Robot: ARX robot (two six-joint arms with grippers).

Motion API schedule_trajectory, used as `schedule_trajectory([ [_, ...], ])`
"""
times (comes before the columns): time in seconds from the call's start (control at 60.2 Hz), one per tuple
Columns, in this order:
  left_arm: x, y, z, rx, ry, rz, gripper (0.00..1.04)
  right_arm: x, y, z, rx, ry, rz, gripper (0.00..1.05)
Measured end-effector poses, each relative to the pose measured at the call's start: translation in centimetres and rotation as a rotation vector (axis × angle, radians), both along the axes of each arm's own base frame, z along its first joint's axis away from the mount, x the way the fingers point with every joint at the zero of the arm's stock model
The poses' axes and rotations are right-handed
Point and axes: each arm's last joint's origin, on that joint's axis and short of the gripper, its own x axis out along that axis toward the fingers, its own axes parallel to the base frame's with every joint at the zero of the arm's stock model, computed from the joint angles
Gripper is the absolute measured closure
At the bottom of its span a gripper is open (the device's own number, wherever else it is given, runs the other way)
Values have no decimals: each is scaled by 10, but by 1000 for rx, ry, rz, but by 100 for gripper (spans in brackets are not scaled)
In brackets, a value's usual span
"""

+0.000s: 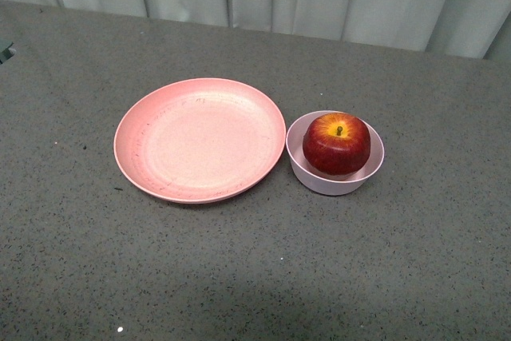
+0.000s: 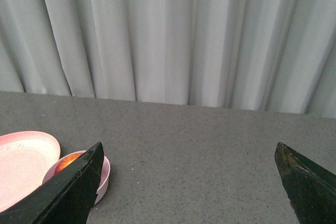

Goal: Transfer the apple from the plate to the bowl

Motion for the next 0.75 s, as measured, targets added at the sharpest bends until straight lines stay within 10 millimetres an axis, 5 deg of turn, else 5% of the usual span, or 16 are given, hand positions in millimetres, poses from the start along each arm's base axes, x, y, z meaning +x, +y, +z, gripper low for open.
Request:
schedule_trajectory([
  [0.183, 0, 0, 0, 1, 0, 0, 5, 0, 0, 0, 0, 0, 0, 9],
  [0.748, 0, 0, 0, 0, 0, 0, 7, 0, 0, 0, 0, 0, 0, 9],
])
